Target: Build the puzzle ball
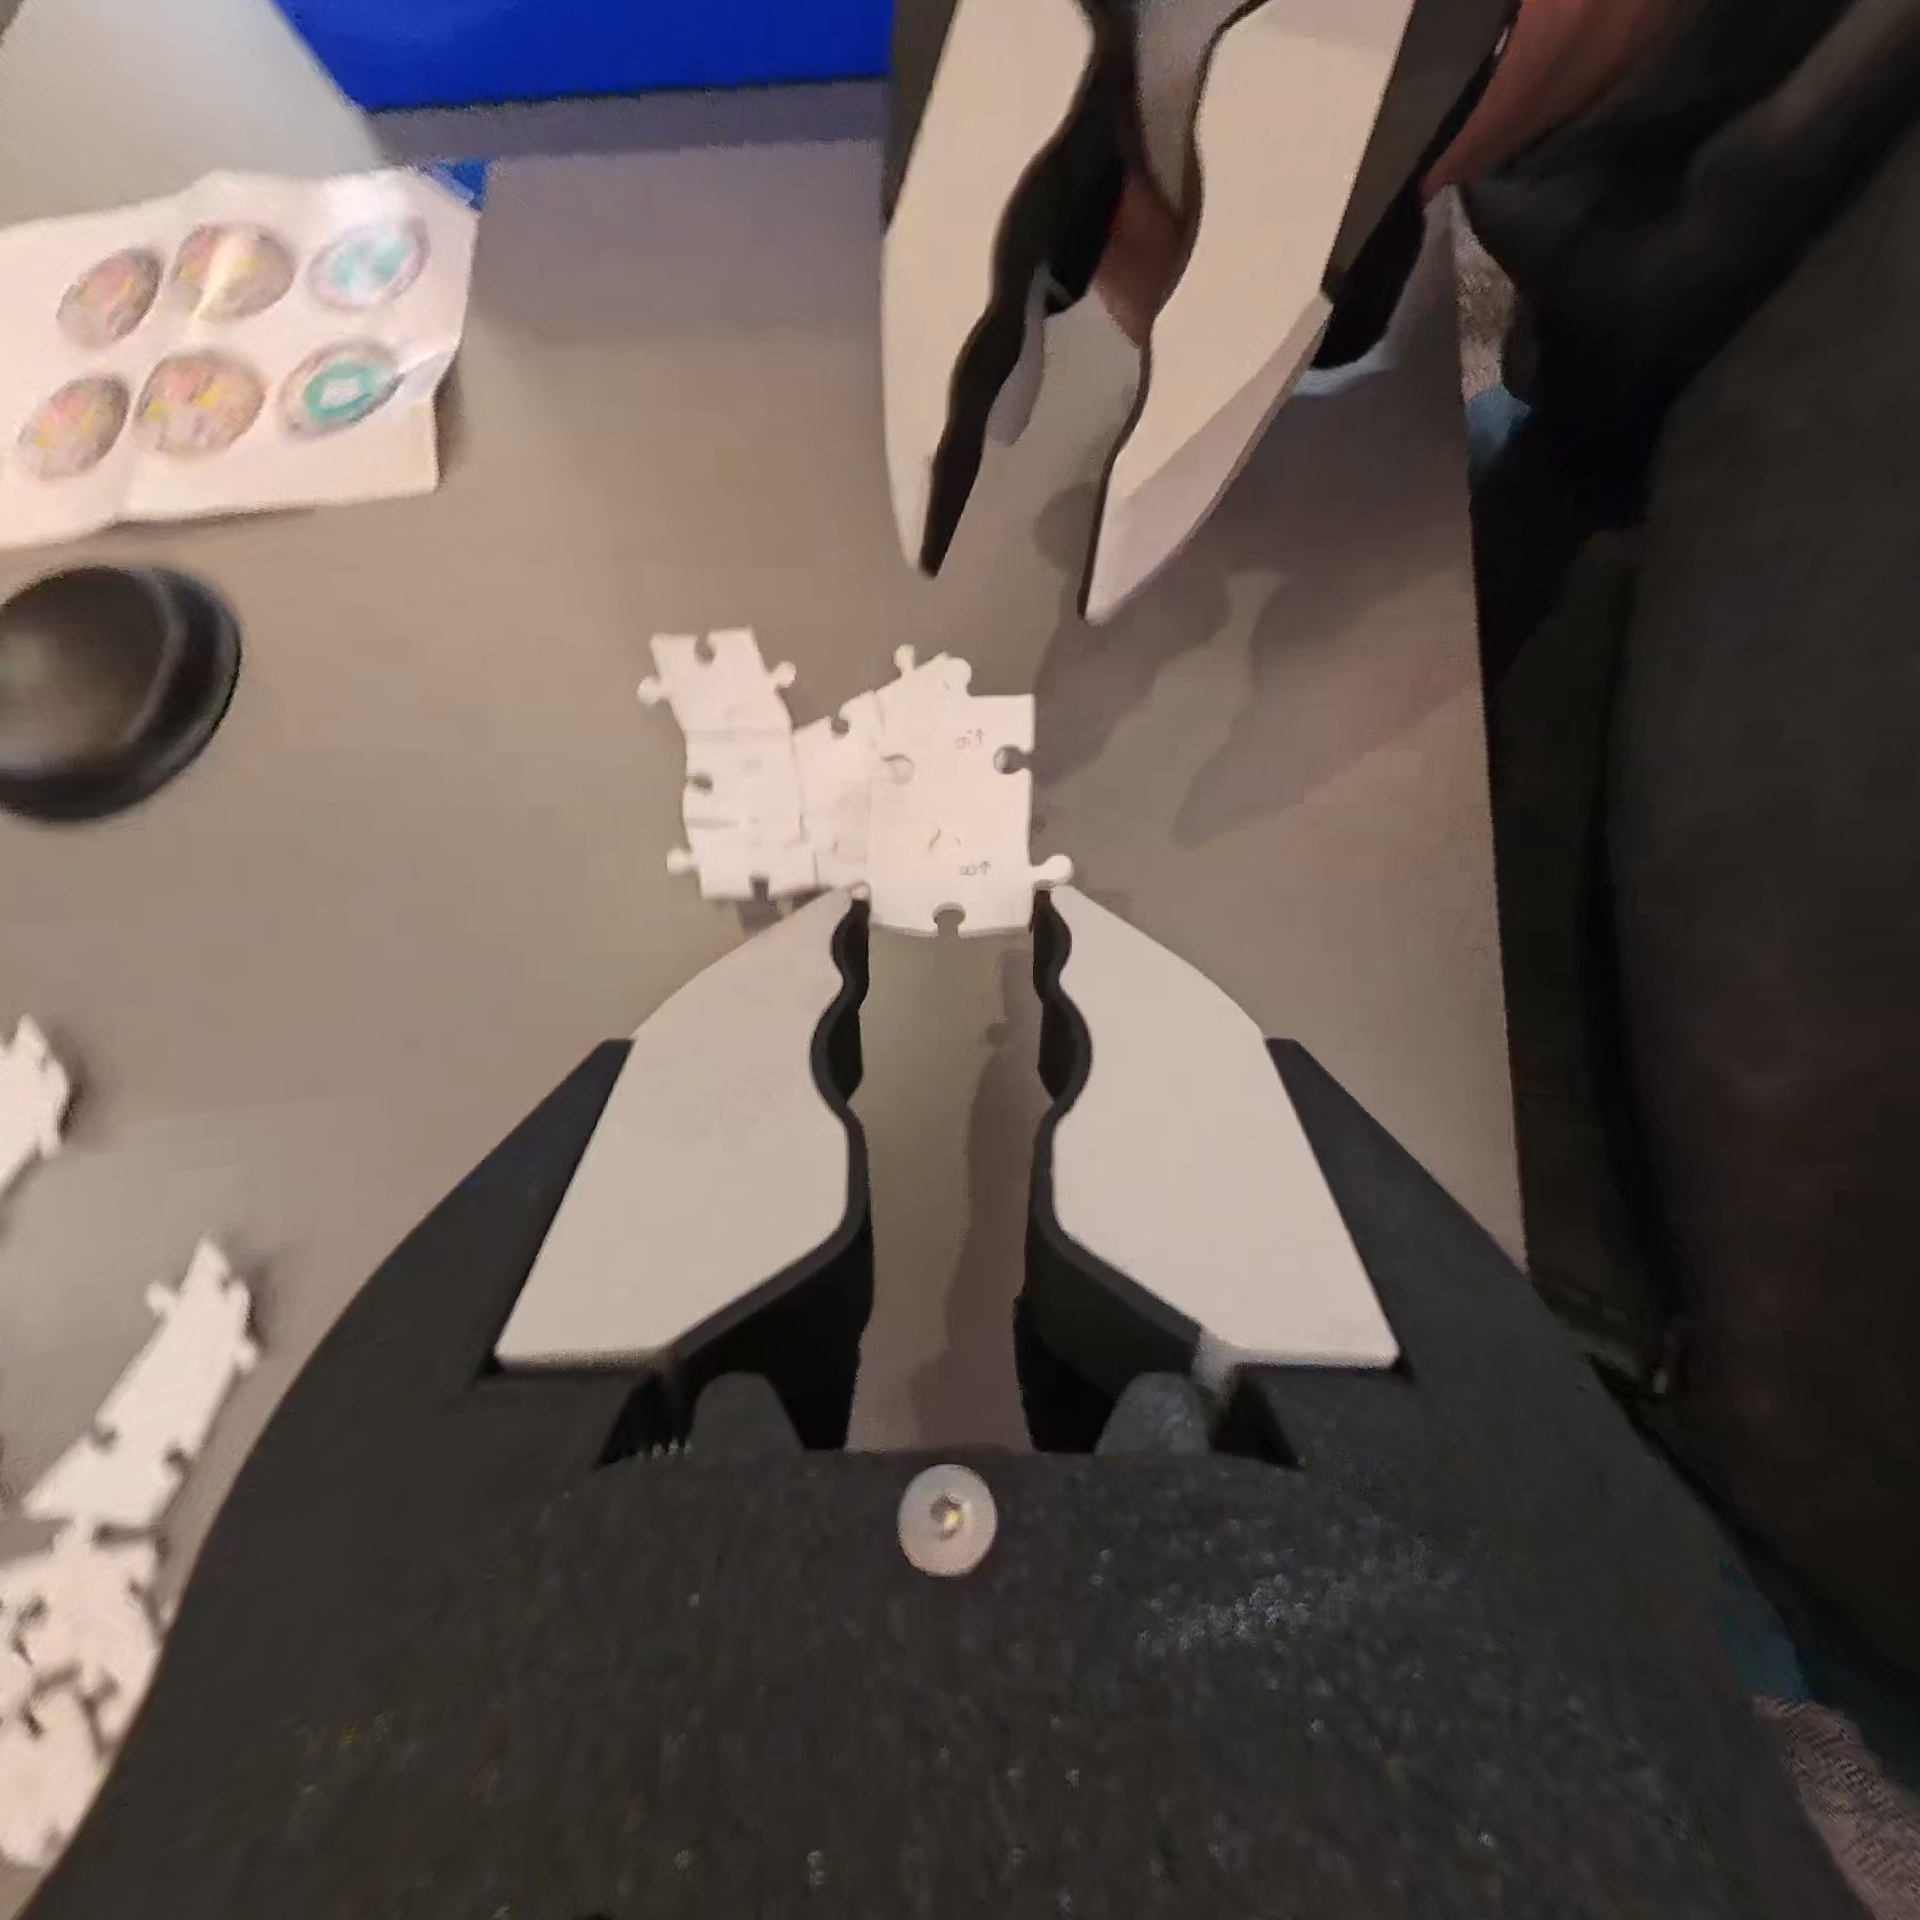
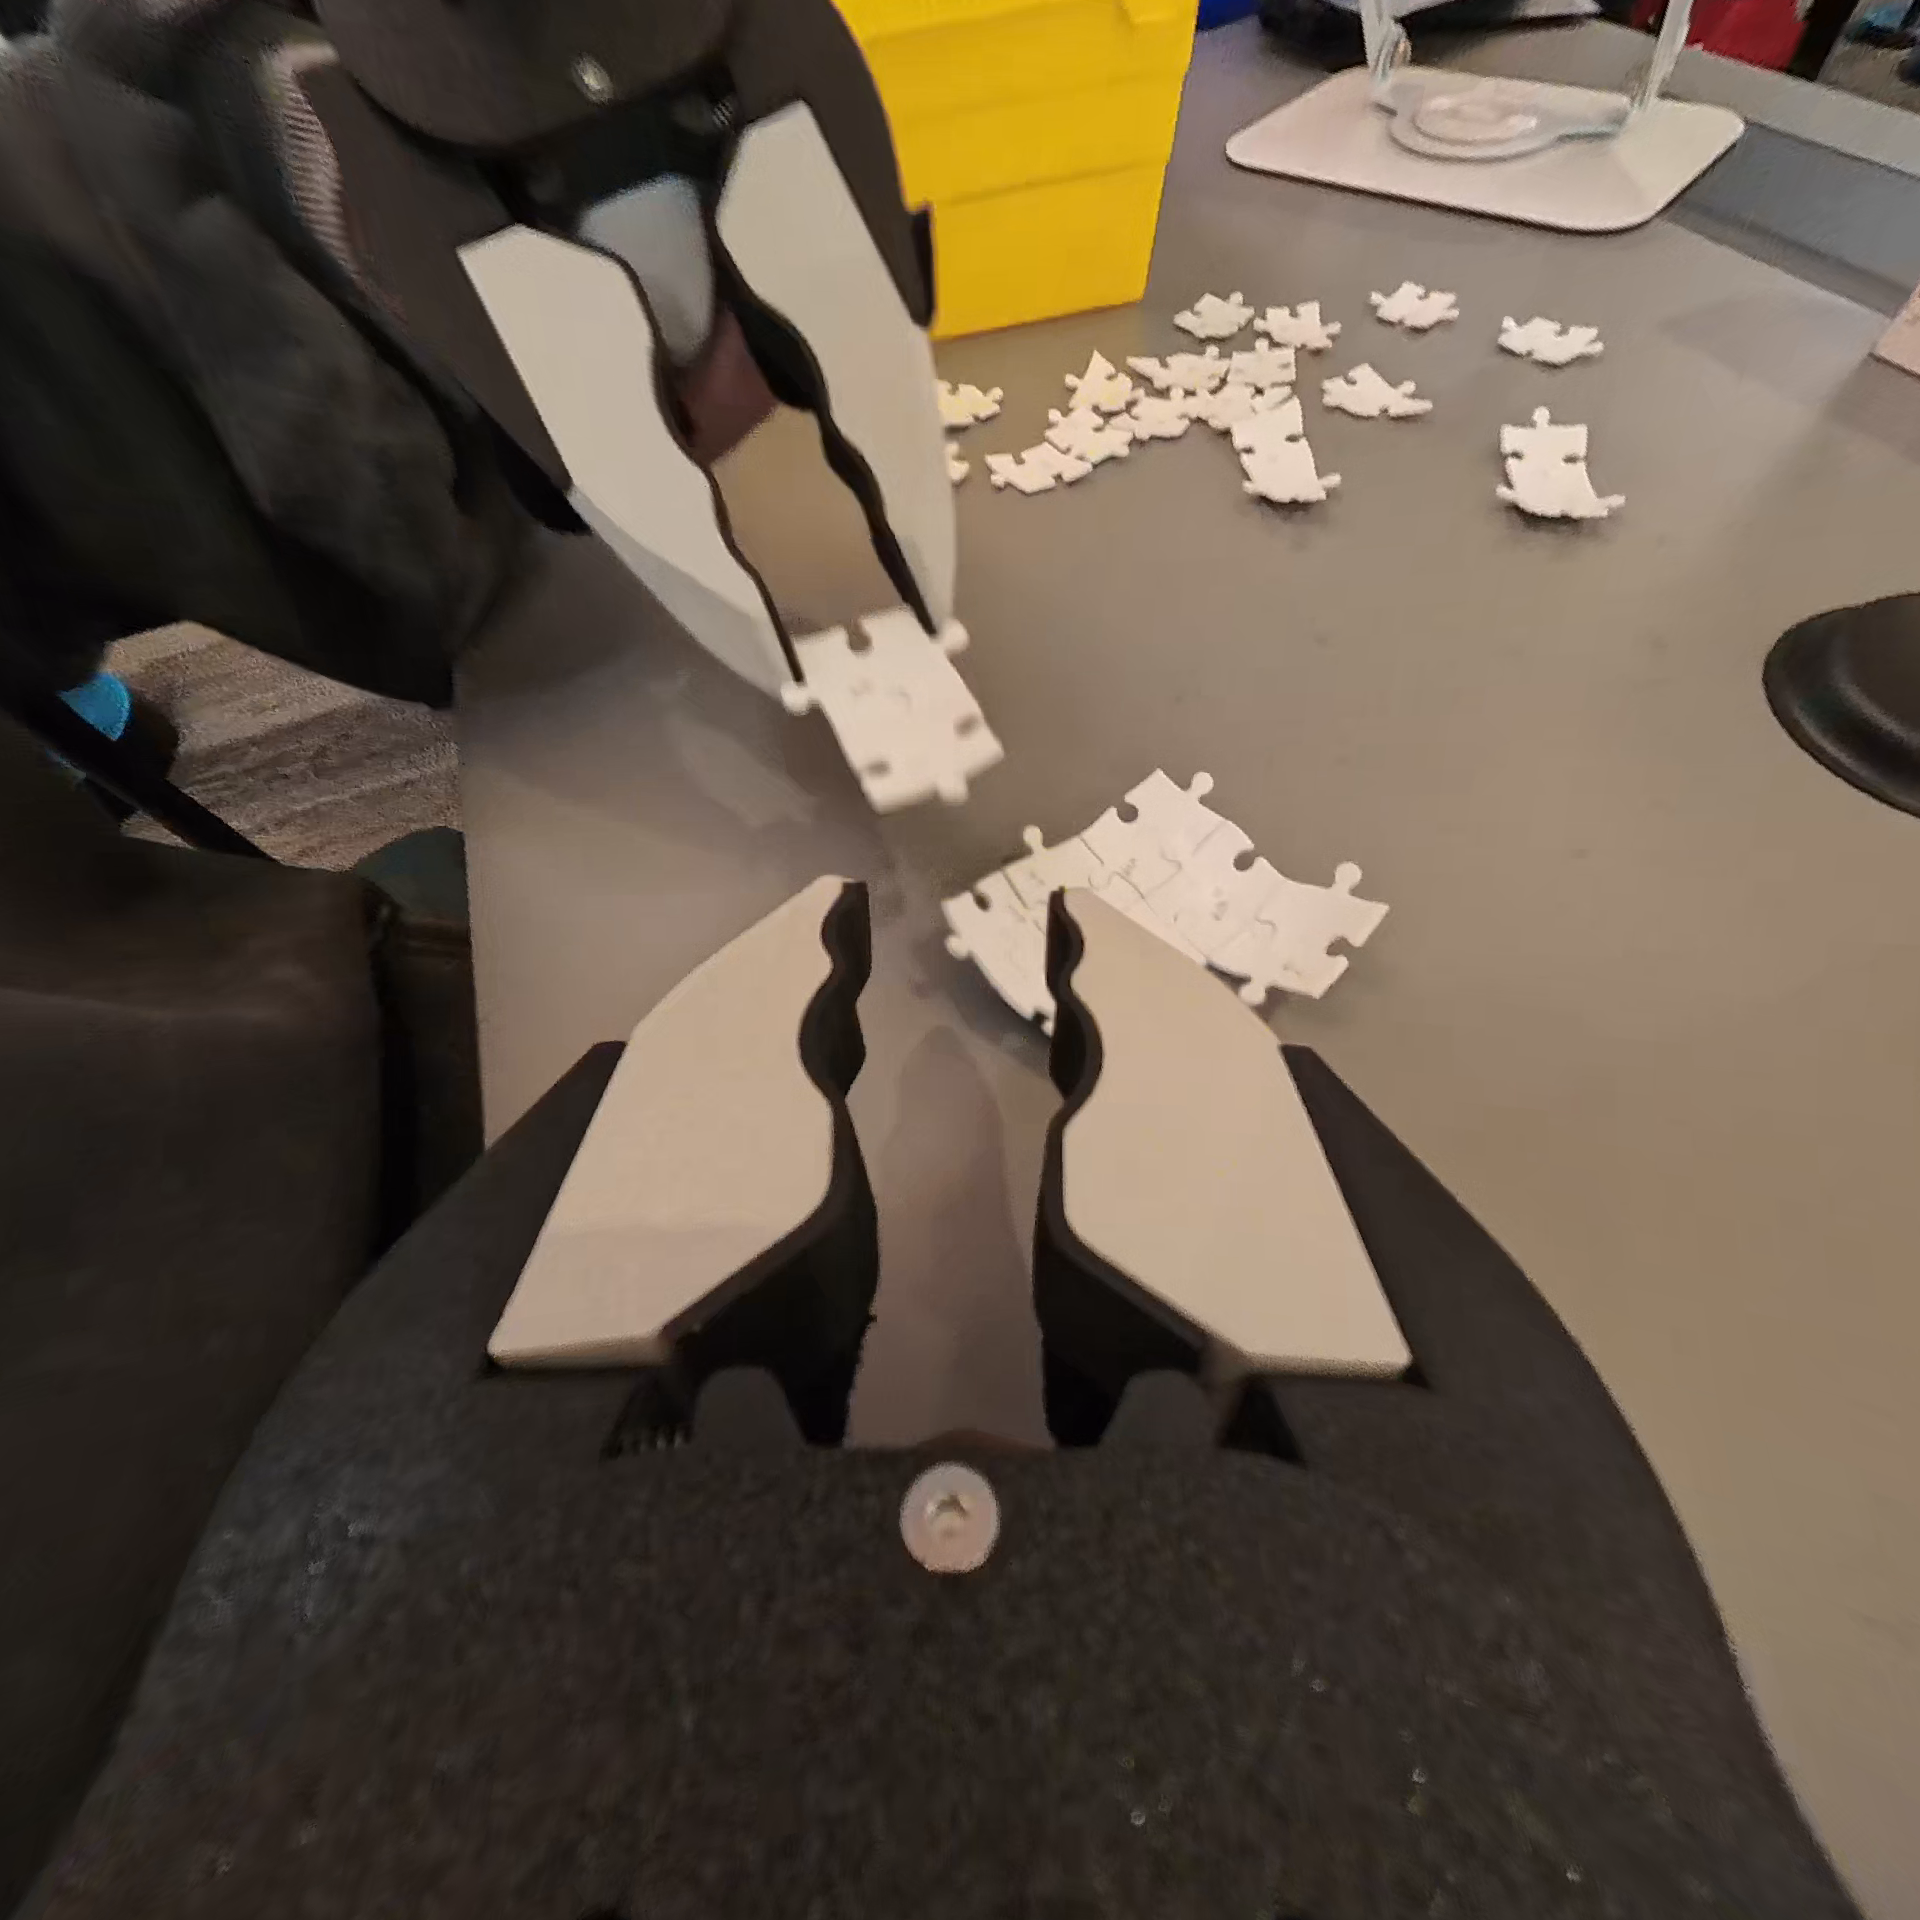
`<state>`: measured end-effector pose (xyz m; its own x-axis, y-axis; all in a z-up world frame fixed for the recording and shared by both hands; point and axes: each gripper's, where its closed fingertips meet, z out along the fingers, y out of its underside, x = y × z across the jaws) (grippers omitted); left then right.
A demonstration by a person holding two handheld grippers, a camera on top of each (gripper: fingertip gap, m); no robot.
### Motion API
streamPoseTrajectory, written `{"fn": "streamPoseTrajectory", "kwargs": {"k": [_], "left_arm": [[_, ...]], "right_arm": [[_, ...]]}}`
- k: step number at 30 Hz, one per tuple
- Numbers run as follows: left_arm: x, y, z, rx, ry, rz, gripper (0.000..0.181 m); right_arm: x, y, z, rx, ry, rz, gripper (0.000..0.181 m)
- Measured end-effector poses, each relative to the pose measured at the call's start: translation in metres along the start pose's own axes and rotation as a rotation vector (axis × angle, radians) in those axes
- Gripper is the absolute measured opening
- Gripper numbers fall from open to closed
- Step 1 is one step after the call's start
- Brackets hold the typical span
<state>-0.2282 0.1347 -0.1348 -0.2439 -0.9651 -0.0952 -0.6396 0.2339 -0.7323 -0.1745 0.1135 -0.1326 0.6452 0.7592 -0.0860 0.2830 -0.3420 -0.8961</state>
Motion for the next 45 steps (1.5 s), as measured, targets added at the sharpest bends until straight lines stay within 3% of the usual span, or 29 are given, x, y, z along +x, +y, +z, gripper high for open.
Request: {"fn": "streamPoseTrajectory", "kwargs": {"k": [8, 17, 24, 27, 29, 35, 40, 45], "left_arm": [[-0.002, -0.025, 0.022, 0.005, 0.046, 0.188, 0.030], [-0.002, -0.036, 0.022, 0.072, 0.083, 0.159, 0.030], [0.002, -0.033, 0.027, 0.074, 0.117, 0.147, 0.030], [-0.001, -0.032, 0.029, 0.066, 0.109, 0.109, 0.033], [-0.007, -0.030, 0.029, 0.063, 0.083, 0.069, 0.051], [-0.037, -0.001, 0.033, 0.026, -0.008, -0.171, 0.082], [-0.036, 0.012, 0.046, -0.016, 0.015, -0.236, 0.081], [-0.025, 0.011, 0.052, -0.029, 0.058, -0.251, 0.075]], "right_arm": [[0.001, -0.004, -0.005, 0.029, 0.016, -0.015, 0.032], [0.004, -0.002, -0.005, 0.039, 0.020, -0.038, 0.041], [0.004, -0.001, -0.005, 0.033, 0.035, -0.070, 0.031], [0.007, 0.001, -0.006, 0.025, 0.050, -0.059, 0.030], [0.013, 0.002, -0.008, 0.014, 0.089, -0.059, 0.030], [0.051, 0.024, -0.026, -0.054, 0.329, 0.052, 0.030], [0.063, 0.035, -0.027, -0.152, 0.453, 0.037, 0.030], [0.065, 0.041, -0.022, -0.203, 0.481, 0.051, 0.030]]}}
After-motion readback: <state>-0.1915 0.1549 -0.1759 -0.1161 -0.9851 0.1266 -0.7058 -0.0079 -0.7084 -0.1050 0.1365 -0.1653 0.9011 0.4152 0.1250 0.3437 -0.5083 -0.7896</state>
